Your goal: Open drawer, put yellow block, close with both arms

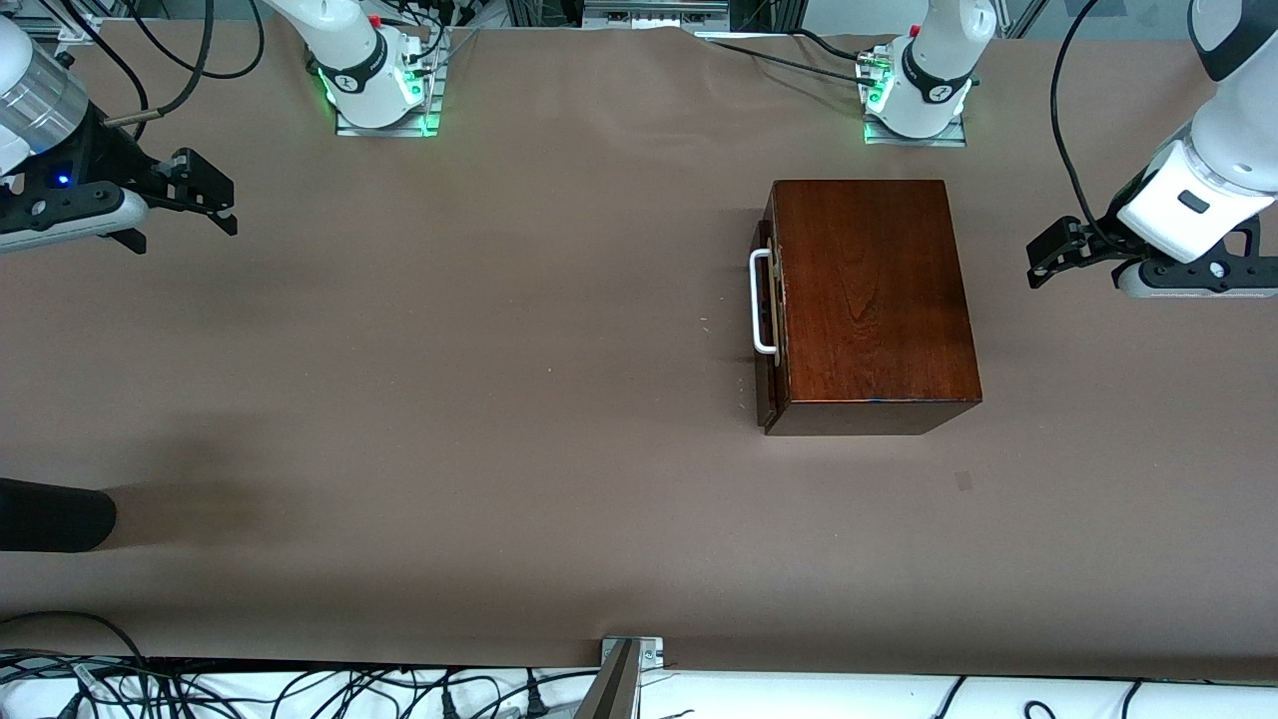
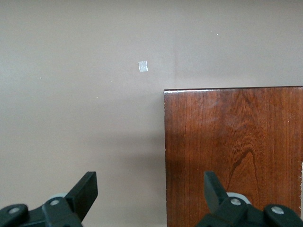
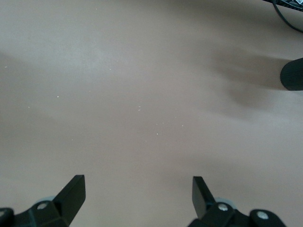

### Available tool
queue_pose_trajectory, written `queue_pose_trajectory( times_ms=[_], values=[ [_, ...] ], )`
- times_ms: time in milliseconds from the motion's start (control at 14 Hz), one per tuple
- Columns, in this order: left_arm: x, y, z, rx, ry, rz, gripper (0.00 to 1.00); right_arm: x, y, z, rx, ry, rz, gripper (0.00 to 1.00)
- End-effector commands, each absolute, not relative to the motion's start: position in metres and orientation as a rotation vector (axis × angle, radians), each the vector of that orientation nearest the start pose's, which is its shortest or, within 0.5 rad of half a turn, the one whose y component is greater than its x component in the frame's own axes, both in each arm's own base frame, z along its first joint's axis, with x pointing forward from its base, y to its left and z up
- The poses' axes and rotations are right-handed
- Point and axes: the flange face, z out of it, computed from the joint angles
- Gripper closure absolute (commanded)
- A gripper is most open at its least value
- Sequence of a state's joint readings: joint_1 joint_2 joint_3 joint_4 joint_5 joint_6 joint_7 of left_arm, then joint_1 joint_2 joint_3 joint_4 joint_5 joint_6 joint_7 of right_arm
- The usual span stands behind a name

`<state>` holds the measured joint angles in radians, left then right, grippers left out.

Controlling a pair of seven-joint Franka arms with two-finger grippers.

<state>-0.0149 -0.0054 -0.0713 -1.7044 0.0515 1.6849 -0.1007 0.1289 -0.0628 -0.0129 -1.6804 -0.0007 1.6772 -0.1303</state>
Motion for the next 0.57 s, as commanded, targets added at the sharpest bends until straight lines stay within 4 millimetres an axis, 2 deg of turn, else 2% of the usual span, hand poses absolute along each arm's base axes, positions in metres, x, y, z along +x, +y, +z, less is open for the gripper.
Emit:
queue_pose_trajectory(
  times_ms=[0, 502],
  values=[
    [0.5553, -0.0464, 0.5804, -3.106, -0.026, 0.019, 0.00, 0.5423, 0.0650, 0.6220, -3.100, -0.371, -0.108, 0.00],
    [0.5553, -0.0464, 0.5804, -3.106, -0.026, 0.019, 0.00, 0.5425, 0.0658, 0.6223, -3.100, -0.373, -0.113, 0.00]
  ],
)
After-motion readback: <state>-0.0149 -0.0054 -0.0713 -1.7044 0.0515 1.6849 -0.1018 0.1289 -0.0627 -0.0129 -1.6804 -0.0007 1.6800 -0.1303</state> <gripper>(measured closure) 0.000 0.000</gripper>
